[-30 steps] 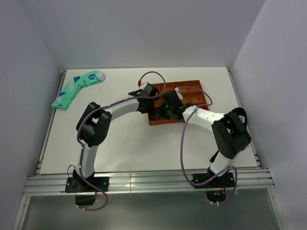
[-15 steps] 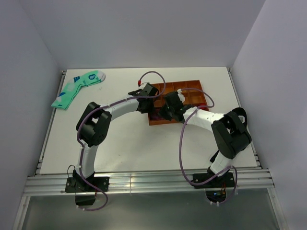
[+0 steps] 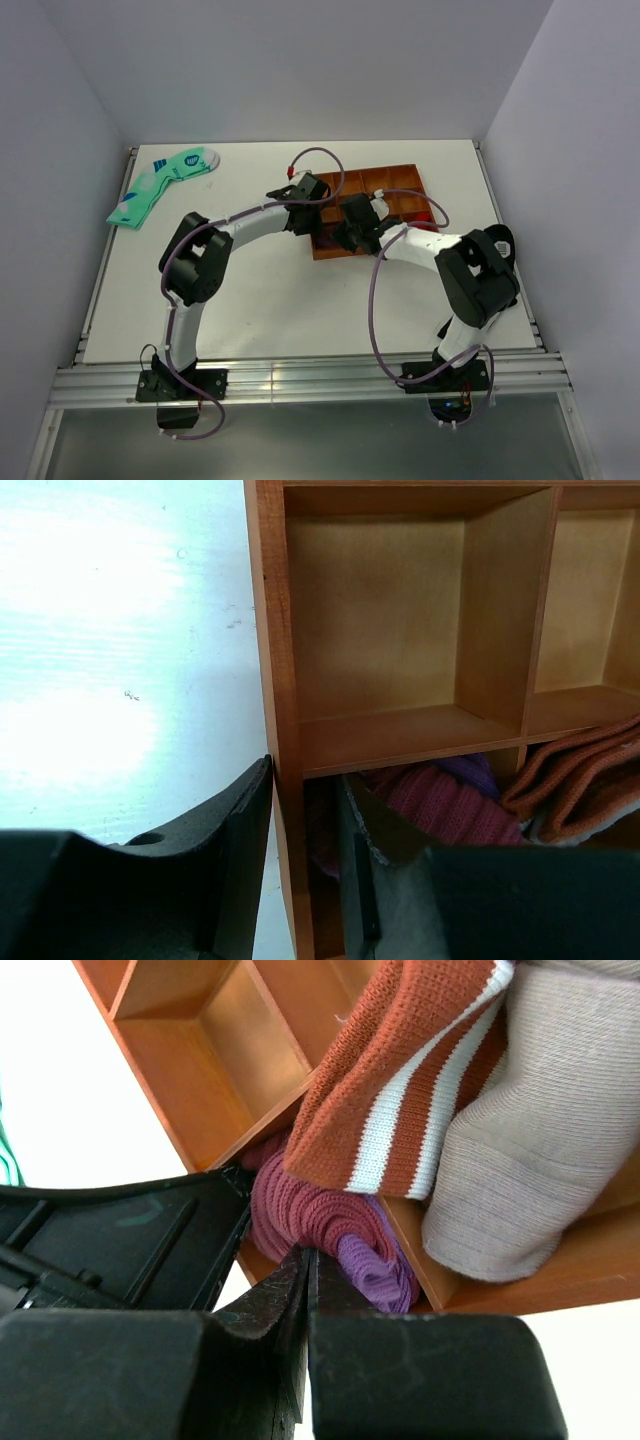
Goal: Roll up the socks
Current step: Place the sock in the storage box.
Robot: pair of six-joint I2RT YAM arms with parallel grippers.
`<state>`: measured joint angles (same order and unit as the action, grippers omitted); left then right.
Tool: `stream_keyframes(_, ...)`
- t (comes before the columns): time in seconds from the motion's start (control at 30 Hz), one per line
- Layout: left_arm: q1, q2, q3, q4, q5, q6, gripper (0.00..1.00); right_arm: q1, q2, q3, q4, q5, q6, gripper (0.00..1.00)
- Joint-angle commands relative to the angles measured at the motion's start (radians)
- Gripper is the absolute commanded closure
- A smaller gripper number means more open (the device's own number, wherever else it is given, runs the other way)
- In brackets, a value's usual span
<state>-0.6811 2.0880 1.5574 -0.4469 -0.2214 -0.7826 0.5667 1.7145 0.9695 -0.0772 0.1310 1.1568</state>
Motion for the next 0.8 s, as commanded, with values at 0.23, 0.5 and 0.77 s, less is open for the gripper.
stream_keyframes(0.23, 0.028, 0.033, 0.032, -0.101, -0.041, 0.022, 0.64, -0.041, 0.198, -0.071, -0.171, 0.151, -0.016, 1.00)
stream_keyframes(0.5, 0.037, 0.041, 0.044, -0.111, -0.042, 0.029, 0.64, -0.041, 0.139, -0.085, -0.145, 0.145, -0.034, 1.00)
stream_keyframes(0.77, 0.043, 0.040, 0.030, -0.105, -0.036, 0.036, 0.64, -0.041, -0.082, -0.022, -0.154, 0.142, -0.134, 0.86)
